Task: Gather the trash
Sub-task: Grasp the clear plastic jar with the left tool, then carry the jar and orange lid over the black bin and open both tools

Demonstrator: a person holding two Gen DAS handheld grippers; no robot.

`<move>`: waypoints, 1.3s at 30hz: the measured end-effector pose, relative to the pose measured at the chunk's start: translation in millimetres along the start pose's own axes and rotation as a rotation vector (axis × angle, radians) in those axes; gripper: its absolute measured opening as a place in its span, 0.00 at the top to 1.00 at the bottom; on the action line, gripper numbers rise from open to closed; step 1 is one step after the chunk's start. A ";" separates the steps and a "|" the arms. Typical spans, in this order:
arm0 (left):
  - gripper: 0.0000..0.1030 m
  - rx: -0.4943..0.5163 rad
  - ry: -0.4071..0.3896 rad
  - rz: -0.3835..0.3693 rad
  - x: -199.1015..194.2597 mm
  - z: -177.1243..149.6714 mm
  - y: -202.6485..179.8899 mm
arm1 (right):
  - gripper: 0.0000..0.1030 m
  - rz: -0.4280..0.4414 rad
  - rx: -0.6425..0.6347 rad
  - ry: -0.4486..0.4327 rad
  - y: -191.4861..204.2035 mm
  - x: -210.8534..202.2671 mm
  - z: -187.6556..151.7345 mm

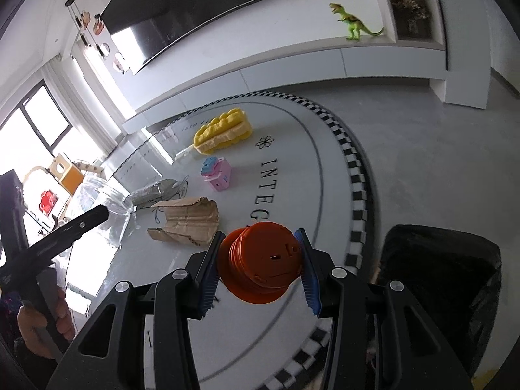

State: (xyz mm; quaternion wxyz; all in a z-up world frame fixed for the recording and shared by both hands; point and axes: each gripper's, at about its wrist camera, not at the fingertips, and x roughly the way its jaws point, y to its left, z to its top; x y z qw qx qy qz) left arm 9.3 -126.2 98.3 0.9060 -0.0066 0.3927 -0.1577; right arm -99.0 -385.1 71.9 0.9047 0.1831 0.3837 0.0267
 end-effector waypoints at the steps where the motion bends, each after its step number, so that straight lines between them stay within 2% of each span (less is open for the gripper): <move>1: 0.20 0.010 -0.003 -0.008 -3.3 -0.9 -5.6 | 0.56 -0.003 0.002 -0.004 -1.3 -3.7 -1.4; 11: 0.20 0.131 0.012 -0.156 -27.8 -33.9 -93.7 | 0.56 -0.062 0.075 -0.077 -41.5 -70.0 -29.0; 20: 0.20 0.304 0.086 -0.285 -19.0 -74.2 -195.0 | 0.56 -0.158 0.160 -0.111 -96.3 -116.7 -65.9; 24: 0.20 0.382 0.144 -0.335 -8.7 -97.4 -235.2 | 0.56 -0.204 0.216 -0.117 -121.7 -129.6 -78.9; 27: 0.20 0.423 0.183 -0.357 1.4 -112.5 -254.5 | 0.56 -0.254 0.240 -0.120 -136.6 -136.0 -86.4; 35: 0.20 0.504 0.288 -0.391 30.6 -143.0 -288.0 | 0.56 -0.314 0.285 -0.086 -162.2 -132.8 -94.8; 36: 0.20 0.521 0.309 -0.391 34.6 -145.6 -291.0 | 0.55 -0.323 0.291 -0.074 -164.6 -130.4 -94.1; 37: 0.17 0.546 0.322 -0.366 38.7 -148.8 -295.0 | 0.44 -0.338 0.295 -0.064 -166.2 -129.6 -93.6; 38: 0.05 0.562 0.326 -0.345 41.4 -150.3 -297.2 | 0.32 -0.367 0.303 -0.073 -167.4 -130.6 -92.5; 39: 0.05 0.571 0.316 -0.326 41.7 -151.5 -298.2 | 0.30 -0.388 0.307 -0.093 -167.9 -133.2 -92.1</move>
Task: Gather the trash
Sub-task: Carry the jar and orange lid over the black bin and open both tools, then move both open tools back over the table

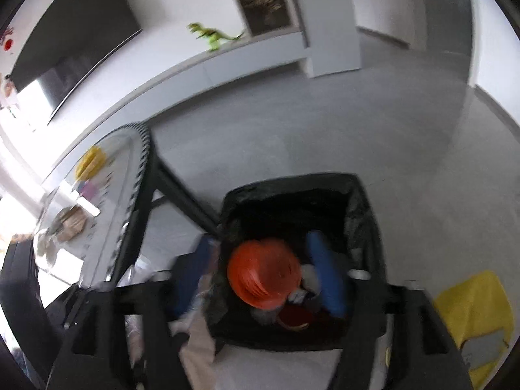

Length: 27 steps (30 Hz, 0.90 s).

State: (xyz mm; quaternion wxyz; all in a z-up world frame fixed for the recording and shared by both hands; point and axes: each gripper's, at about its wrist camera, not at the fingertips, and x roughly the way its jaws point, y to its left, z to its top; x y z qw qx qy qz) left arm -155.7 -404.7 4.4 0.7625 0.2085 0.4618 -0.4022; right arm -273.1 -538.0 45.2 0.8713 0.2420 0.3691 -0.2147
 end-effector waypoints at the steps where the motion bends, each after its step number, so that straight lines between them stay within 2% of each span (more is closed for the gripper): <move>1: 0.05 0.004 -0.007 0.014 -0.1 0.4 2.0 | 0.29 -0.004 0.000 -0.011 -1.3 -2.2 -0.2; 7: 0.05 -0.031 -0.024 -0.020 -6.5 0.6 14.5 | 0.29 -0.002 -0.011 -0.015 0.0 -3.5 -1.8; 18: 0.05 -0.067 -0.059 -0.036 -23.8 -7.1 18.1 | 0.30 0.025 -0.035 0.000 16.7 -6.9 -2.9; 27: 0.05 -0.124 -0.102 -0.021 -45.5 -19.1 48.5 | 0.29 0.076 -0.119 0.012 61.0 -5.0 -3.3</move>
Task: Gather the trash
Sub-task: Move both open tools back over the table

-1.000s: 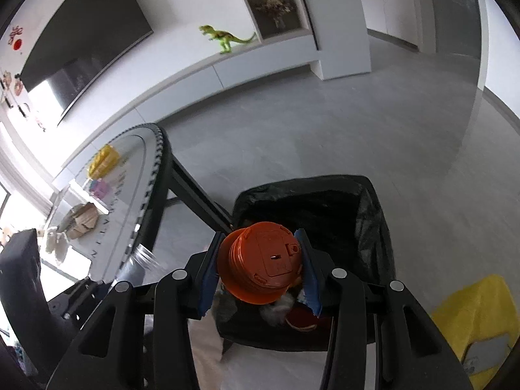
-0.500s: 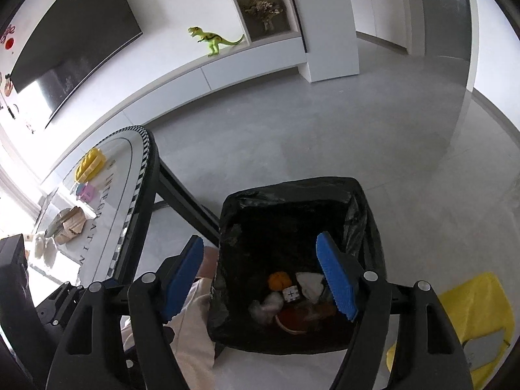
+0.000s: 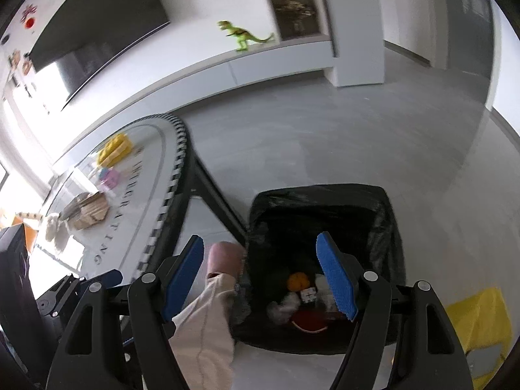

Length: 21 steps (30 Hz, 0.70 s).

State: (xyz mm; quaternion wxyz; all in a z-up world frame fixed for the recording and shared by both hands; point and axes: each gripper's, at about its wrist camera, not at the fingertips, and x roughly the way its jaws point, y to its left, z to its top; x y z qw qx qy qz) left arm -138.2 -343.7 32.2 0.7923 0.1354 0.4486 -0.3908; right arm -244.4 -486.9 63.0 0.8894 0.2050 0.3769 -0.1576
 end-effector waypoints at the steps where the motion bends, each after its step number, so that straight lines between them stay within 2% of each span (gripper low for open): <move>1: 0.05 -0.011 -0.005 0.006 -4.3 -1.8 6.9 | 0.29 0.008 -0.010 0.001 5.5 0.5 0.5; 6: 0.05 -0.064 -0.032 0.054 -22.3 -12.6 41.2 | 0.29 0.063 -0.087 0.016 47.6 8.2 3.6; 13: 0.05 -0.197 -0.063 0.130 -50.8 -36.7 108.0 | 0.29 0.146 -0.236 0.071 116.5 30.7 -2.9; 21: 0.05 -0.342 -0.084 0.205 -77.1 -64.7 177.1 | 0.28 0.253 -0.472 0.139 204.9 63.4 -10.1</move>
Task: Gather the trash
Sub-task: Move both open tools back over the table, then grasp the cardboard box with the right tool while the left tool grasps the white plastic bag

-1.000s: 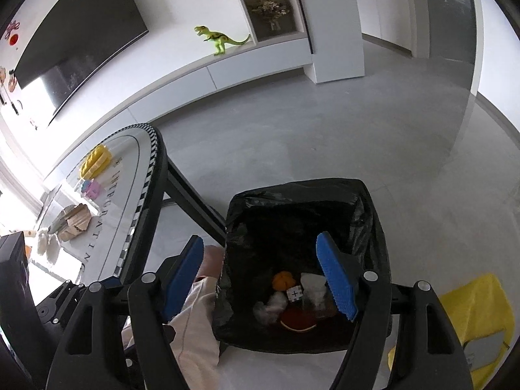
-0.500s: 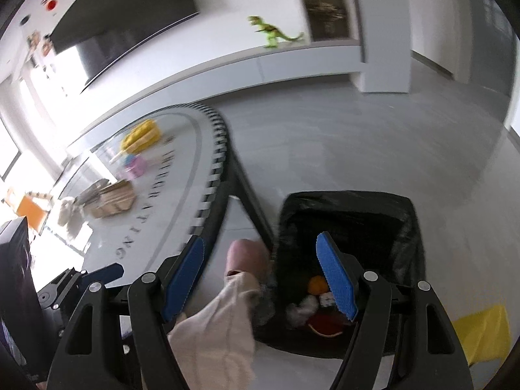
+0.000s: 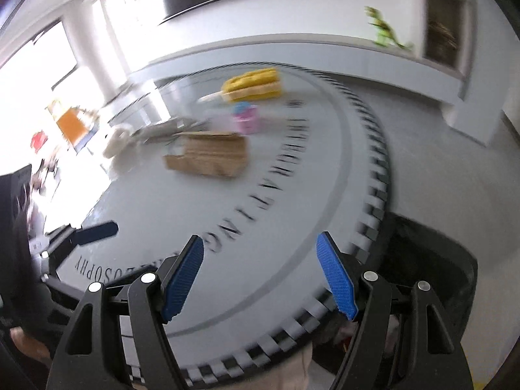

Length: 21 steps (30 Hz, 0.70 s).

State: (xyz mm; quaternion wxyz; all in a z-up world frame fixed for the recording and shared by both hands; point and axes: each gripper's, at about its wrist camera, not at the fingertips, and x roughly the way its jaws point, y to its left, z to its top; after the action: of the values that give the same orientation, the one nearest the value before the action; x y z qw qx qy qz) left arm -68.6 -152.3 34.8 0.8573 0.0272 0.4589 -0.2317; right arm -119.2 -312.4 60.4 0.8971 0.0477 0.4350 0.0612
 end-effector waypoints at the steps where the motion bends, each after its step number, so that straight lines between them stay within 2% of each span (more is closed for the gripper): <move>1: 0.05 -0.020 -0.002 0.010 -1.4 0.0 9.8 | 0.25 0.005 -0.026 0.004 5.1 3.8 3.4; 10: 0.05 -0.134 0.002 0.037 1.8 5.4 65.1 | 0.23 0.051 -0.337 0.051 49.3 58.7 53.4; 13: 0.05 -0.153 0.017 0.031 4.8 5.8 70.7 | 0.22 0.064 -0.418 0.046 58.0 72.8 66.6; 17: 0.05 -0.161 0.021 0.035 8.4 7.1 78.4 | 0.16 0.135 -0.513 0.048 67.3 88.6 81.4; 21: 0.05 -0.177 0.029 0.032 9.9 6.4 87.9 | 0.15 0.140 -0.628 0.073 78.1 109.1 93.4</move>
State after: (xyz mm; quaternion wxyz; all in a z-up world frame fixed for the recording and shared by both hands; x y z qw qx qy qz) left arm -21.9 -79.3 15.9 0.8533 -0.0380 0.4893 -0.1763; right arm 16.0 -221.8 44.3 0.8454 -0.2036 0.4224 0.2557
